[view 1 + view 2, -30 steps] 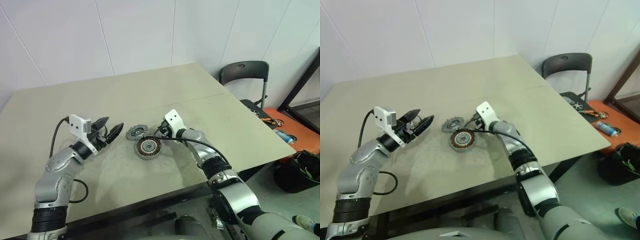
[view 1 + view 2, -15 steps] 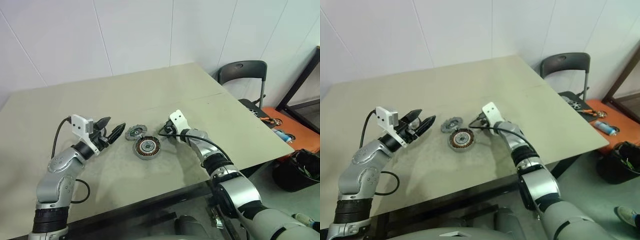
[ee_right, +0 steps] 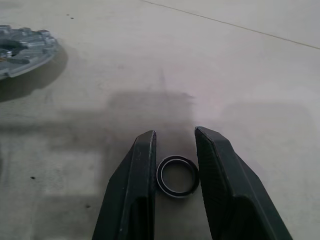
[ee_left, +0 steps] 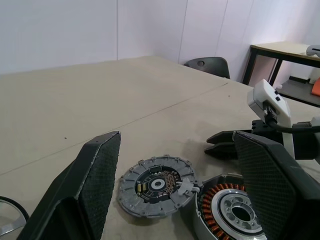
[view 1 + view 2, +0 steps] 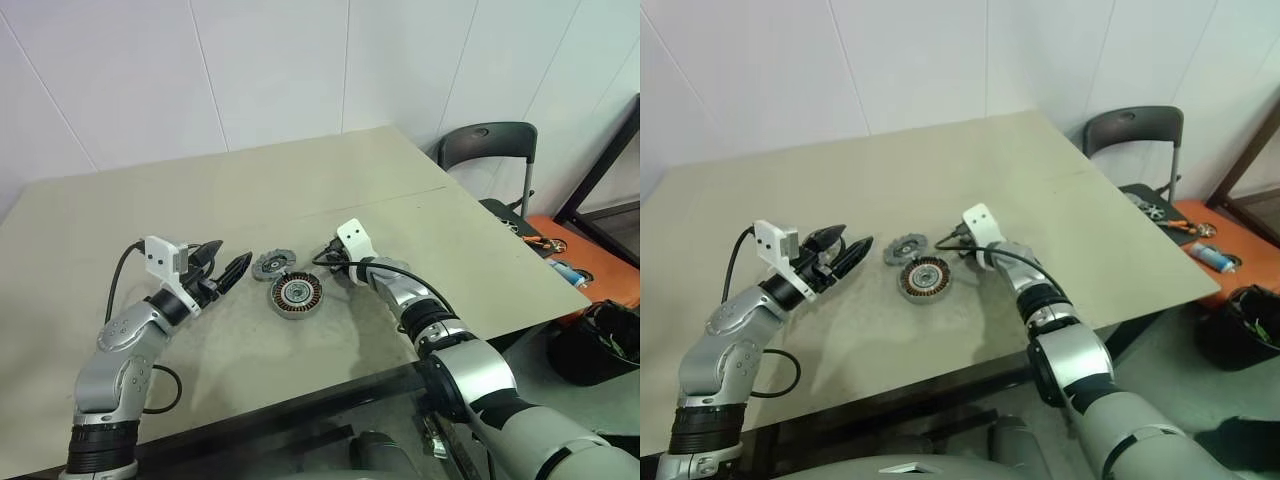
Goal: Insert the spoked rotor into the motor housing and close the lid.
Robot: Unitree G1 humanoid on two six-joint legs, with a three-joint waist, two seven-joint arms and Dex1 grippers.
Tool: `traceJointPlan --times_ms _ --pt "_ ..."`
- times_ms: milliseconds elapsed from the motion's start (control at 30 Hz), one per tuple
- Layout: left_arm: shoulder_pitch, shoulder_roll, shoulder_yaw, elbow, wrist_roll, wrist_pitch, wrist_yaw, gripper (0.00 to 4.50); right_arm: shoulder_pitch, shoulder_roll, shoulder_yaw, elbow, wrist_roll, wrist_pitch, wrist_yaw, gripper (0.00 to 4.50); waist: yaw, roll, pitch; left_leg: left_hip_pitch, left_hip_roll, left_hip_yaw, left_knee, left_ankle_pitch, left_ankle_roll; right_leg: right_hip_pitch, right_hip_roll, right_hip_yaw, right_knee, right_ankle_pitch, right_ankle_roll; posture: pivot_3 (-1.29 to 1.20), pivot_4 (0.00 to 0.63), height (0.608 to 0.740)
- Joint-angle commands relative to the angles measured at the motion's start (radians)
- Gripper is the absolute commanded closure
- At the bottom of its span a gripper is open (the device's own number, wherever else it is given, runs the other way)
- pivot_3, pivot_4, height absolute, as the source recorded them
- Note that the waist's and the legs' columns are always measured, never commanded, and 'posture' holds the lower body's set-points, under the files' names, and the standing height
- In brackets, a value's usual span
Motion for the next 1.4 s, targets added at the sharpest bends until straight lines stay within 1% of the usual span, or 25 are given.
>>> traceJointPlan --times_ms 33,100,233,267,567,600,667,733,933,1167,1333,1400 --pt "-0.004 -0.003 0.005 -0.036 0.002 -0.020 0.006 0.68 -0.024 -0.008 -0.013 -0.023 0.007 -0.032 0.016 3.04 -0.001 0.000 0.000 0.000 0.000 0.000 0.000 0.000 0.000 0.000 0.000 0.000 0.000 0.000 0.000 0.00 0.000 0.740" --pt "-0.007 -0.005 0.004 -0.034 0.002 -0.020 0.007 0.68 -0.019 -0.002 -0.007 -0.034 0.002 -0.044 0.024 2.62 -0.001 0.000 0.000 0.000 0.000 0.000 0.000 0.000 0.000 0.000 0.000 0.000 0.000 0.000 0.000 0.00 0.000 0.740" --pt "-0.011 -0.006 0.002 -0.031 0.003 -0.021 0.007 0.68 -0.026 0.012 -0.008 -0.040 0.009 -0.021 0.043 1.23 -0.003 0.000 0.000 0.000 0.000 0.000 0.000 0.000 0.000 0.000 0.000 0.000 0.000 0.000 0.000 0.00 0.000 0.740" --pt "-0.012 -0.006 0.002 -0.030 0.004 -0.022 0.007 0.68 -0.026 0.013 -0.006 -0.043 0.008 -0.023 0.052 0.95 -0.003 0.000 0.000 0.000 0.000 0.000 0.000 0.000 0.000 0.000 0.000 0.000 0.000 0.000 0.000 0.00 0.000 0.740" --pt "-0.014 -0.005 0.003 -0.022 0.005 -0.025 0.003 0.68 -0.018 0.003 -0.010 -0.031 -0.002 -0.017 0.035 0.95 -0.001 0.000 0.000 0.000 0.000 0.000 0.000 0.000 0.000 0.000 0.000 0.000 0.000 0.000 0.000 0.00 0.000 0.740" --pt "-0.014 -0.006 0.003 -0.022 0.005 -0.026 0.003 0.68 -0.019 0.001 -0.023 -0.022 0.008 -0.001 0.028 0.95 -0.001 0.000 0.000 0.000 0.000 0.000 0.000 0.000 0.000 0.000 0.000 0.000 0.000 0.000 0.000 0.00 0.000 0.740" --pt "-0.011 -0.007 0.001 -0.024 0.006 -0.027 0.003 0.68 -0.037 -0.003 -0.092 0.017 0.069 0.089 0.006 0.95 -0.001 0.000 0.000 0.000 0.000 0.000 0.000 0.000 0.000 0.000 0.000 0.000 0.000 0.000 0.000 0.00 0.000 0.740" --pt "-0.010 -0.009 0.000 -0.024 0.007 -0.027 0.004 0.68 -0.043 -0.010 -0.120 0.033 0.088 0.118 -0.008 0.95 0.002 0.000 0.000 0.000 0.000 0.000 0.000 0.000 0.000 0.000 0.000 0.000 0.000 0.000 0.000 0.00 0.000 0.740" --pt "-0.014 -0.010 -0.001 -0.019 0.010 -0.028 0.002 0.68 -0.016 -0.011 -0.077 0.012 0.048 0.120 0.035 0.95 0.005 0.000 0.000 0.009 0.000 -0.001 0.000 -0.002 0.003 0.009 0.000 -0.001 -0.001 0.000 0.000 0.00 0.000 0.740" --pt "-0.019 -0.015 -0.005 -0.018 0.017 -0.031 0.003 0.68 0.000 0.014 -0.028 -0.039 0.017 0.092 0.056 0.95 0.000 0.001 0.000 0.013 0.000 0.000 -0.001 -0.002 0.003 0.013 0.000 0.000 -0.001 0.000 0.000 0.00 0.000 0.740" --pt "-0.018 -0.018 -0.003 -0.023 0.020 -0.030 0.005 0.68 0.006 0.017 -0.022 -0.047 0.017 0.101 0.059 0.95 -0.002 0.001 0.000 0.014 0.001 0.000 -0.001 -0.002 0.003 0.013 0.001 0.000 -0.001 0.000 0.000 0.00 0.000 0.740" --pt "-0.016 -0.019 -0.002 -0.025 0.021 -0.029 0.006 0.68 0.005 0.020 -0.039 -0.038 0.036 0.134 0.061 0.95 -0.002 0.001 0.000 0.014 0.001 0.000 -0.001 -0.002 0.003 0.013 0.001 0.000 -0.001 0.000 0.000 0.00 0.000 0.740"
